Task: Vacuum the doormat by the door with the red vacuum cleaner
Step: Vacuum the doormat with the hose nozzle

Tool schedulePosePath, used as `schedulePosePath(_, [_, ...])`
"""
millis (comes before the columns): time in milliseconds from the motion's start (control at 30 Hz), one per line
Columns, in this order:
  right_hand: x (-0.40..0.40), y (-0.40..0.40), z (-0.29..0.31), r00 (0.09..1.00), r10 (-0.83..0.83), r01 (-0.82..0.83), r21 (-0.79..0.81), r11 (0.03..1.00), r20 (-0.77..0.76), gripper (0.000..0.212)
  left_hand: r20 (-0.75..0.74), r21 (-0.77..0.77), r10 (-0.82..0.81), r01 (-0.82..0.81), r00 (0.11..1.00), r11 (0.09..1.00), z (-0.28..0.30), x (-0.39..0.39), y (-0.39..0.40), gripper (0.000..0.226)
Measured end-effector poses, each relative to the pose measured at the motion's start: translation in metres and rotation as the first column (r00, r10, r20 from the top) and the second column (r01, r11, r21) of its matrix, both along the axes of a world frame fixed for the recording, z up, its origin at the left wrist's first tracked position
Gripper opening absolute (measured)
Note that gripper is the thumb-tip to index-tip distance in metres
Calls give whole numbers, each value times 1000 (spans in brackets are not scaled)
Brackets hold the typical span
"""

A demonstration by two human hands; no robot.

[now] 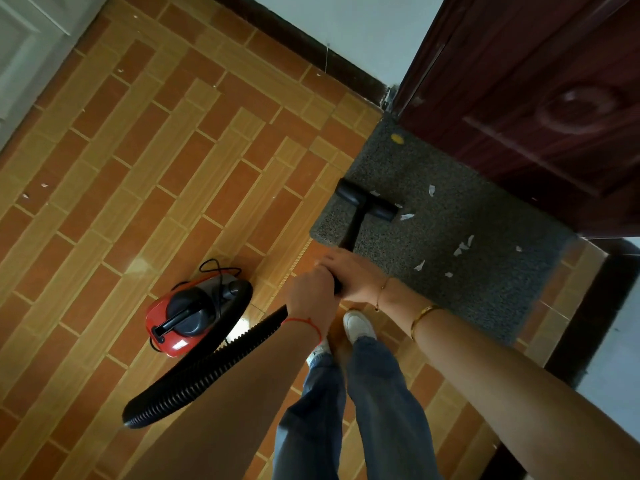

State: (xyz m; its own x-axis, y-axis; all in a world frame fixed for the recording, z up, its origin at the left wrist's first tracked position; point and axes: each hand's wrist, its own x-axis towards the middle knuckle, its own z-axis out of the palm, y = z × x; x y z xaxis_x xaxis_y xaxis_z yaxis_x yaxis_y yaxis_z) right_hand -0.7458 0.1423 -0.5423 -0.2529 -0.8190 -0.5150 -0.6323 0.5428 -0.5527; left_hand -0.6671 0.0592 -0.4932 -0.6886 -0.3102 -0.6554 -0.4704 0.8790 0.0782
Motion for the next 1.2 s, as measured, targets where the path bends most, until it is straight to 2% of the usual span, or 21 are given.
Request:
schedulePosePath(67, [-13,4,0,999,16,-14,56,998,-36,24,-2,44,21,-21,1000,999,1,-14,7,15])
schedulePosePath(167, [-32,7,-3,996,48,-40,105,994,-71,20,-2,71,44,-44,999,997,1,-31,12,12])
schedulePosePath(333, [-66,8,-12,993,50,-37,122,992,-108,20,-8,43,73,-73,997,996,-7,-63,14,11])
schedulePosePath(500, [-108,14,-22,991,36,-21,115,993,-126,18,21,-12,23,-22,1000,1000,-14,-106,21,12])
schedulePosePath(633, [-148,24,-28,991,18,0,140,990,-131,25,31,-38,0,1,1000,999,-16,-145,31,13])
schedulePosePath(867, [-219,34,-23,986,99,-80,137,987,-133,17,20,-18,40,-40,999,999,-17,-207,44,16])
schedulePosePath(1000, [-248,34,-21,980,134,-108,172,979,-150,10,4,-17,44,-44,999,999,-19,-228,47,18])
schedulePosePath(1200, [-251,39,-14,976,156,-130,165,978,-153,20,-2,-10,39,-39,999,999,-14,-230,48,20])
